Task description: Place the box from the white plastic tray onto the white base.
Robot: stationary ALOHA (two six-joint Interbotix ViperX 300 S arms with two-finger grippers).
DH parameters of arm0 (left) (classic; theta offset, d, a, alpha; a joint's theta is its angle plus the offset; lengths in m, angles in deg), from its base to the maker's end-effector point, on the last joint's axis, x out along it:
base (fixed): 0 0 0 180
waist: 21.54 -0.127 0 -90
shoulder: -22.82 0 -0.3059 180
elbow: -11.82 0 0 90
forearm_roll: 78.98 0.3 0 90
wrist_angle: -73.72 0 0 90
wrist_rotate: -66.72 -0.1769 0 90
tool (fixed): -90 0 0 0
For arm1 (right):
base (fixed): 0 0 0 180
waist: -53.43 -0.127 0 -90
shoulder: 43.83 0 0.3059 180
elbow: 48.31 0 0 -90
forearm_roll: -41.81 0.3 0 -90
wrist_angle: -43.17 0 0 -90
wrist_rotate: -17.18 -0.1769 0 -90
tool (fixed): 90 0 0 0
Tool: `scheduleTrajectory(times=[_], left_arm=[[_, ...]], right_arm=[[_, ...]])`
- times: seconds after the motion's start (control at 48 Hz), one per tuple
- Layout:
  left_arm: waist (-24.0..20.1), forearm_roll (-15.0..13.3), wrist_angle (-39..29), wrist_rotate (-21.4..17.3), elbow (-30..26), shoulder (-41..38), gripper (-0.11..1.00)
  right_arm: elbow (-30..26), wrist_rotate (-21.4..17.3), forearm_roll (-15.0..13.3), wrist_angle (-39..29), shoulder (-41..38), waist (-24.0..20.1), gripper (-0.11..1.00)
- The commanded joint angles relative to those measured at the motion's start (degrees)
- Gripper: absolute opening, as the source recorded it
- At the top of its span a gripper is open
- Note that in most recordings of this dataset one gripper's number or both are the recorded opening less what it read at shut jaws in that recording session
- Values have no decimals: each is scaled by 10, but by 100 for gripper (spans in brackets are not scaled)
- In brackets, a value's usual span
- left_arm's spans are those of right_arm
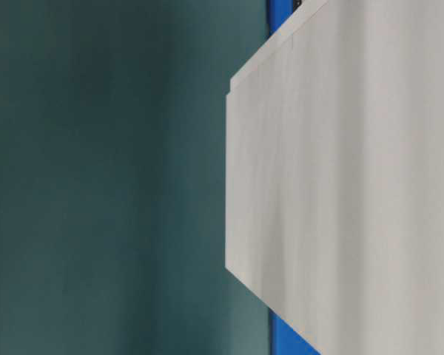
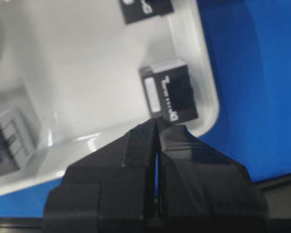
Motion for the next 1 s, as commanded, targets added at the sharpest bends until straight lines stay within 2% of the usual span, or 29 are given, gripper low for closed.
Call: scheduleTrajectory(times=[0.0,0.313,0.709,0.855,0.917,0.98], left_arm=[[0,1,3,2,-16,-4,-7],[-3,1,3,1,-16,-4,-7],[-3,1,4,2,-16,-11,-7],[-3,1,5,2,-17,-8,-7],[-2,1,5,2,-17,-5,-7],[-1,1,4,2,-17,-6,-7]], right_arm=[[-8,11,-1,11,-31,13,-2],[-10,98,-1,81,-115,17,-1],[-6,154,-1,146,-190,16,8],[-4,167,0,172,-204,17,25],[3,172,0,183,-210,17,40],[8,176,1,191,-215,17,61]])
